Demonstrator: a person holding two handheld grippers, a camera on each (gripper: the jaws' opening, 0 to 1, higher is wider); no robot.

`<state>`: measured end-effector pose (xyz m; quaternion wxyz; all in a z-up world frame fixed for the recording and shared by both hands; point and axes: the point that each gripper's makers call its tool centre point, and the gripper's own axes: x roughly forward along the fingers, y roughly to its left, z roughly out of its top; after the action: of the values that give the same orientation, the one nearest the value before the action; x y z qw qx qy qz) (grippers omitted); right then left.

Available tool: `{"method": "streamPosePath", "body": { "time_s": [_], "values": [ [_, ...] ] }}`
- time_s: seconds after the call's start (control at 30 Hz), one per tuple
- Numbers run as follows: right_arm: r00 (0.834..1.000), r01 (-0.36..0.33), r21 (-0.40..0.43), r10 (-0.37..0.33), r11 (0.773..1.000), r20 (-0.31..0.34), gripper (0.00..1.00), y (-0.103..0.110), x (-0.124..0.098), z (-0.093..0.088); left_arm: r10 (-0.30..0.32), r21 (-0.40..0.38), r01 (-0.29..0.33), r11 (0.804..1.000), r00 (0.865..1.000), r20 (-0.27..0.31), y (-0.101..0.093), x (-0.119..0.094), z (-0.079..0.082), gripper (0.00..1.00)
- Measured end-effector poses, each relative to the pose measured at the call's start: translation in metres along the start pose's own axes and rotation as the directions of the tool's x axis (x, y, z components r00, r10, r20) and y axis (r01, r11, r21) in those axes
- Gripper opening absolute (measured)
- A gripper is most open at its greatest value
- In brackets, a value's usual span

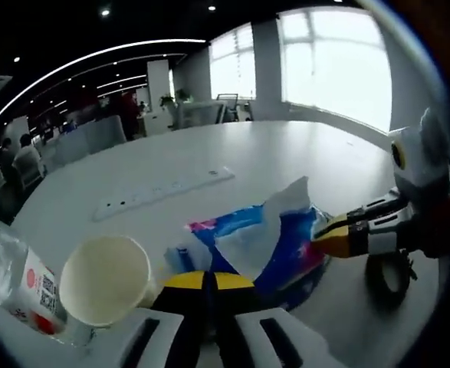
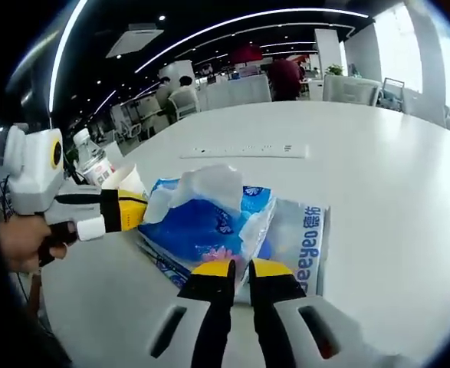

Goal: Arrange the tabletop items into an orderly group along one side of the table until the central work area is clear of visible clutter.

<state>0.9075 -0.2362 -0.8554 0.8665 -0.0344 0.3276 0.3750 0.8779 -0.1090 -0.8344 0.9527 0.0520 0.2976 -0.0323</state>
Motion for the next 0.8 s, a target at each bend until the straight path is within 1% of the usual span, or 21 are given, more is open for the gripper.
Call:
{"method": "streamPosePath", "body": {
  "time_s": [0.07, 0.2, 0.47, 0.6, 0.7, 0.8],
  "values": [
    [1.0, 0.0, -0.004, 0.0, 1.0, 0.004, 0.02, -0.001, 0.0, 0.0, 0.0, 0.017, 0.0, 1.0, 1.0, 0.003, 0.0, -0.001, 0.0, 0.0],
    [1.0, 0.009, -0.014, -0.008, 1.0, 0.014, 0.0, -0.002, -0.001, 0.002, -0.005, 0.026, 0.004, 1.0, 1.0, 0.005, -0.002, -0.002, 0.001, 0.0],
    [0.999, 0.016, -0.022, -0.015, 1.0, 0.042, 0.0, -0.005, -0.005, 0.009, -0.014, 0.044, 0.013, 0.999, 1.0, 0.021, -0.004, -0.006, 0.005, 0.0],
    [0.998, 0.027, -0.026, -0.025, 0.999, 0.062, 0.0, -0.006, -0.013, 0.015, -0.033, 0.045, 0.031, 0.998, 0.999, 0.042, -0.009, -0.01, 0.012, 0.0],
    [0.997, 0.03, -0.039, -0.027, 0.999, 0.071, 0.0, -0.008, -0.015, 0.019, -0.034, 0.055, 0.031, 0.998, 0.998, 0.056, -0.012, -0.016, 0.019, 0.0],
    [0.997, 0.029, -0.046, -0.025, 0.999, 0.079, 0.0, -0.01, -0.015, 0.022, -0.033, 0.058, 0.029, 0.998, 0.997, 0.064, -0.011, -0.015, 0.019, 0.0]
  ]
}}
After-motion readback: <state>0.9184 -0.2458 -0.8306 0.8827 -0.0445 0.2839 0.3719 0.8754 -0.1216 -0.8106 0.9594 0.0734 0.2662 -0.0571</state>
